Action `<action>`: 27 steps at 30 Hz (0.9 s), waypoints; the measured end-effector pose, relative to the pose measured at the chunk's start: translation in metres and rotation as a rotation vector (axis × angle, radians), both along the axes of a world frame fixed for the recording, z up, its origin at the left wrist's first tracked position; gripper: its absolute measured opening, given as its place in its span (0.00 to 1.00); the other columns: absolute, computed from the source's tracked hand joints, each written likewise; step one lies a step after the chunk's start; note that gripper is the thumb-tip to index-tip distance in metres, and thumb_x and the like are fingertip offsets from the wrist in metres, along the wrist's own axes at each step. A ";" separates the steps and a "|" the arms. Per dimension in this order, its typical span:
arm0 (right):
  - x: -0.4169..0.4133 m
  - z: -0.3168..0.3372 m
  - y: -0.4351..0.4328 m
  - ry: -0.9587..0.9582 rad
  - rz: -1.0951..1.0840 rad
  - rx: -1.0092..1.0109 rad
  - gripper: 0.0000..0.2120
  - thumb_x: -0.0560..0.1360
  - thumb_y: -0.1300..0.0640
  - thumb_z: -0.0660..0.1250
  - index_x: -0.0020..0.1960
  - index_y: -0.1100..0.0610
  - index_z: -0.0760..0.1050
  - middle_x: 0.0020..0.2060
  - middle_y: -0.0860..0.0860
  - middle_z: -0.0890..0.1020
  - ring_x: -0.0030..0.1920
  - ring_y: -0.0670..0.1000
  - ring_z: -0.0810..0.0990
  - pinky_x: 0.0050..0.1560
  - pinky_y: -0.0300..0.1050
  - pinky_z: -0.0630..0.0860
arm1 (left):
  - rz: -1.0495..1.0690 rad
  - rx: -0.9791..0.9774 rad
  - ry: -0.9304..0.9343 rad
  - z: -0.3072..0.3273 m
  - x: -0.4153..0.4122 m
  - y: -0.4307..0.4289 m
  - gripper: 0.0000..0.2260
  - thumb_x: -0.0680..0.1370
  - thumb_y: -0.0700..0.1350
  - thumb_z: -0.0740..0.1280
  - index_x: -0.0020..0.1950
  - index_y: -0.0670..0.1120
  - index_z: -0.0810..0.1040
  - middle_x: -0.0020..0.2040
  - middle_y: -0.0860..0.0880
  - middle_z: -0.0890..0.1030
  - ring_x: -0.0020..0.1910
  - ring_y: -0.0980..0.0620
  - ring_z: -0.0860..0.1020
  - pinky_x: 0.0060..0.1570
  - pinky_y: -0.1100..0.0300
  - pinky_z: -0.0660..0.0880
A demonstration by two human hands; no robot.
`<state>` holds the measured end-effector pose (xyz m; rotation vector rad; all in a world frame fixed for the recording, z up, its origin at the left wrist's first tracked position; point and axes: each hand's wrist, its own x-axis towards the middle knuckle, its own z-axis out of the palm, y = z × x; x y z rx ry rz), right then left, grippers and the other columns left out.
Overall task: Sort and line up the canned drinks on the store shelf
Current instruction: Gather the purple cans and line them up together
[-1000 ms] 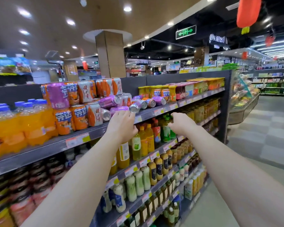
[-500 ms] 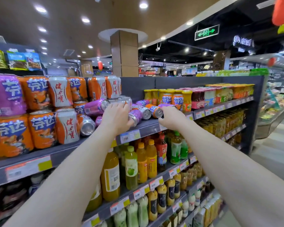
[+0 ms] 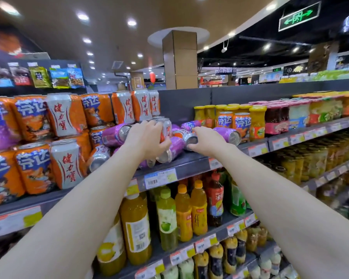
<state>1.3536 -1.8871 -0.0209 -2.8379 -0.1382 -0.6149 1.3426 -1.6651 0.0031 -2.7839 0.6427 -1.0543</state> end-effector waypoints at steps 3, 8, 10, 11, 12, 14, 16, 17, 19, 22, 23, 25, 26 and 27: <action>0.014 -0.003 -0.003 -0.017 0.047 -0.051 0.32 0.69 0.36 0.72 0.65 0.55 0.75 0.62 0.54 0.81 0.62 0.60 0.79 0.60 0.53 0.75 | 0.038 0.016 0.029 0.001 -0.004 -0.007 0.20 0.78 0.62 0.58 0.55 0.47 0.77 0.50 0.48 0.80 0.48 0.46 0.78 0.46 0.50 0.77; 0.037 -0.006 -0.008 -0.076 0.118 -0.170 0.33 0.62 0.30 0.71 0.55 0.53 0.75 0.53 0.51 0.83 0.56 0.57 0.80 0.60 0.52 0.71 | 0.115 0.001 0.056 0.001 -0.002 -0.024 0.23 0.77 0.63 0.58 0.59 0.48 0.78 0.55 0.47 0.81 0.54 0.43 0.80 0.53 0.49 0.76; 0.043 -0.007 -0.010 -0.096 0.125 -0.168 0.33 0.63 0.30 0.72 0.57 0.54 0.74 0.54 0.53 0.82 0.57 0.58 0.79 0.62 0.54 0.71 | 0.142 -0.006 0.074 0.002 -0.001 -0.030 0.24 0.77 0.64 0.58 0.61 0.48 0.78 0.56 0.48 0.81 0.55 0.44 0.80 0.54 0.49 0.75; 0.046 -0.007 -0.011 -0.106 0.124 -0.170 0.33 0.64 0.31 0.72 0.57 0.54 0.74 0.54 0.53 0.82 0.58 0.59 0.79 0.61 0.53 0.71 | 0.150 -0.019 0.085 0.002 -0.001 -0.033 0.24 0.77 0.64 0.58 0.61 0.48 0.77 0.57 0.48 0.81 0.55 0.45 0.79 0.55 0.49 0.75; 0.047 -0.007 -0.012 -0.117 0.123 -0.176 0.32 0.65 0.32 0.72 0.57 0.54 0.74 0.54 0.54 0.82 0.58 0.59 0.79 0.61 0.53 0.71 | 0.153 -0.044 0.098 0.002 -0.001 -0.037 0.24 0.77 0.64 0.59 0.62 0.49 0.77 0.56 0.48 0.81 0.55 0.45 0.79 0.54 0.49 0.75; 0.050 -0.009 -0.014 -0.140 0.134 -0.166 0.32 0.65 0.33 0.72 0.57 0.55 0.74 0.52 0.54 0.82 0.57 0.60 0.79 0.60 0.53 0.72 | 0.148 -0.121 0.126 0.002 -0.003 -0.042 0.24 0.78 0.63 0.60 0.65 0.49 0.76 0.56 0.50 0.81 0.55 0.47 0.79 0.54 0.49 0.76; 0.052 -0.010 -0.017 -0.152 0.160 -0.110 0.30 0.64 0.36 0.73 0.56 0.55 0.73 0.50 0.54 0.83 0.55 0.61 0.80 0.58 0.53 0.72 | 0.149 -0.164 0.132 0.000 -0.005 -0.046 0.24 0.78 0.62 0.62 0.67 0.49 0.76 0.57 0.51 0.81 0.55 0.48 0.80 0.54 0.50 0.77; 0.053 -0.010 -0.018 -0.151 0.176 -0.057 0.29 0.65 0.37 0.73 0.57 0.56 0.73 0.50 0.55 0.83 0.55 0.61 0.80 0.57 0.52 0.73 | 0.154 -0.170 0.132 -0.002 -0.004 -0.047 0.24 0.78 0.62 0.63 0.67 0.49 0.75 0.57 0.51 0.81 0.56 0.48 0.80 0.55 0.49 0.77; 0.055 -0.007 -0.022 -0.151 0.216 0.062 0.29 0.66 0.40 0.73 0.59 0.56 0.72 0.49 0.55 0.84 0.54 0.62 0.81 0.55 0.52 0.74 | 0.170 -0.164 0.140 -0.006 -0.004 -0.049 0.25 0.77 0.62 0.63 0.68 0.48 0.76 0.58 0.50 0.82 0.56 0.47 0.80 0.55 0.48 0.78; 0.056 0.001 -0.032 -0.134 0.278 0.247 0.32 0.66 0.40 0.73 0.64 0.55 0.72 0.50 0.55 0.84 0.54 0.59 0.81 0.55 0.52 0.77 | 0.206 -0.155 0.153 -0.012 -0.002 -0.052 0.26 0.77 0.64 0.63 0.67 0.49 0.75 0.60 0.48 0.81 0.56 0.46 0.80 0.54 0.48 0.78; 0.057 0.005 -0.035 -0.114 0.307 0.313 0.33 0.66 0.40 0.73 0.66 0.54 0.71 0.51 0.54 0.83 0.55 0.58 0.81 0.55 0.52 0.77 | 0.221 -0.154 0.156 -0.013 -0.002 -0.054 0.26 0.76 0.64 0.63 0.67 0.50 0.75 0.59 0.48 0.81 0.55 0.46 0.80 0.53 0.48 0.78; 0.060 0.009 -0.041 -0.084 0.364 0.421 0.34 0.66 0.40 0.73 0.67 0.54 0.71 0.54 0.53 0.82 0.56 0.57 0.80 0.55 0.52 0.78 | 0.242 -0.146 0.160 -0.015 -0.002 -0.059 0.26 0.76 0.64 0.63 0.67 0.50 0.74 0.59 0.48 0.81 0.55 0.46 0.79 0.52 0.49 0.77; 0.061 0.011 -0.043 -0.075 0.386 0.459 0.34 0.66 0.39 0.73 0.66 0.54 0.72 0.54 0.53 0.82 0.56 0.56 0.80 0.55 0.53 0.79 | 0.251 -0.142 0.165 -0.016 -0.002 -0.061 0.26 0.76 0.65 0.62 0.68 0.50 0.74 0.59 0.48 0.81 0.55 0.46 0.79 0.53 0.49 0.77; 0.064 0.011 -0.044 -0.069 0.402 0.485 0.33 0.66 0.37 0.73 0.65 0.54 0.73 0.53 0.52 0.82 0.55 0.55 0.80 0.55 0.55 0.79 | 0.261 -0.142 0.179 -0.017 -0.003 -0.064 0.27 0.75 0.65 0.62 0.68 0.50 0.74 0.60 0.48 0.81 0.55 0.46 0.79 0.54 0.48 0.78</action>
